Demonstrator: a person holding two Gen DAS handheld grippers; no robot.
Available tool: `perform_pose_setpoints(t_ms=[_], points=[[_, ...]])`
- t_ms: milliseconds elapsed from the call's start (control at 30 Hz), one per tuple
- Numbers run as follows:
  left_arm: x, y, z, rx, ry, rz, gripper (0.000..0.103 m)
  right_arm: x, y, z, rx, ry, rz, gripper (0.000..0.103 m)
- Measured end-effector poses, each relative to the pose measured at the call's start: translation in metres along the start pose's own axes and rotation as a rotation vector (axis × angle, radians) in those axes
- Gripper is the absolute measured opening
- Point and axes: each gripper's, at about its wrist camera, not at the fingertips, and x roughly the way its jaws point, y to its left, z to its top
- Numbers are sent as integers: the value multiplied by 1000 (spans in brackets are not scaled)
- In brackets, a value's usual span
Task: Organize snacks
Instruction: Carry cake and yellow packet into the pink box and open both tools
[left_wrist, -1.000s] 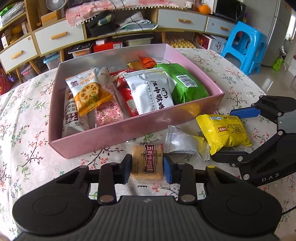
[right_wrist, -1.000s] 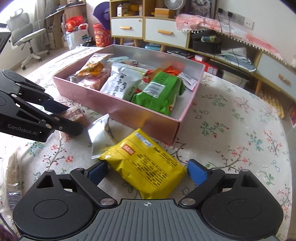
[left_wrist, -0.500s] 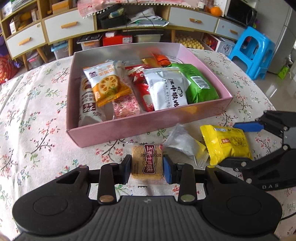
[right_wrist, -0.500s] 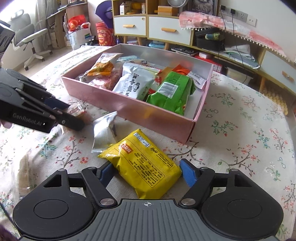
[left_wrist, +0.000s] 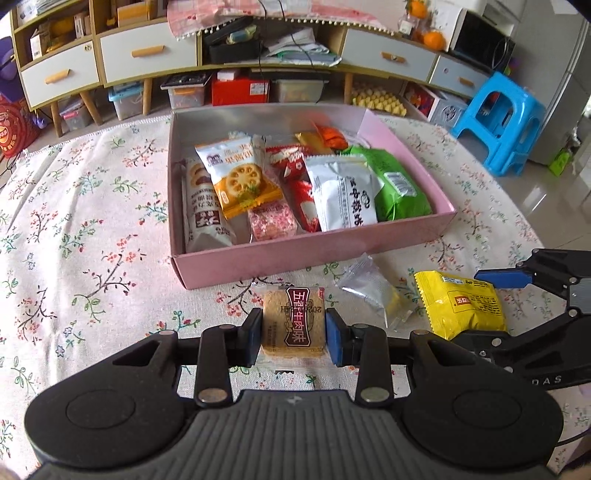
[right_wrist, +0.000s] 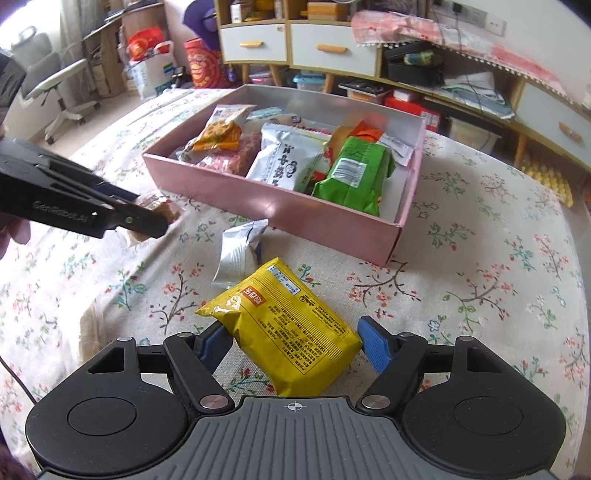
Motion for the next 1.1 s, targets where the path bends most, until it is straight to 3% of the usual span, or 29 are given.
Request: perform_pose_setpoints(t_ms=[467,800,1100], points=[[-14,20,17,-115,-120,-42,32,-31,-5,38,144,-113,-35,75],[2,20,32,-137,-190,-47,32,-3,-14,71,254,-136,-58,75],[16,17,39,-138,-205,-6,32,24,-27,90,465,-165,-5,75]])
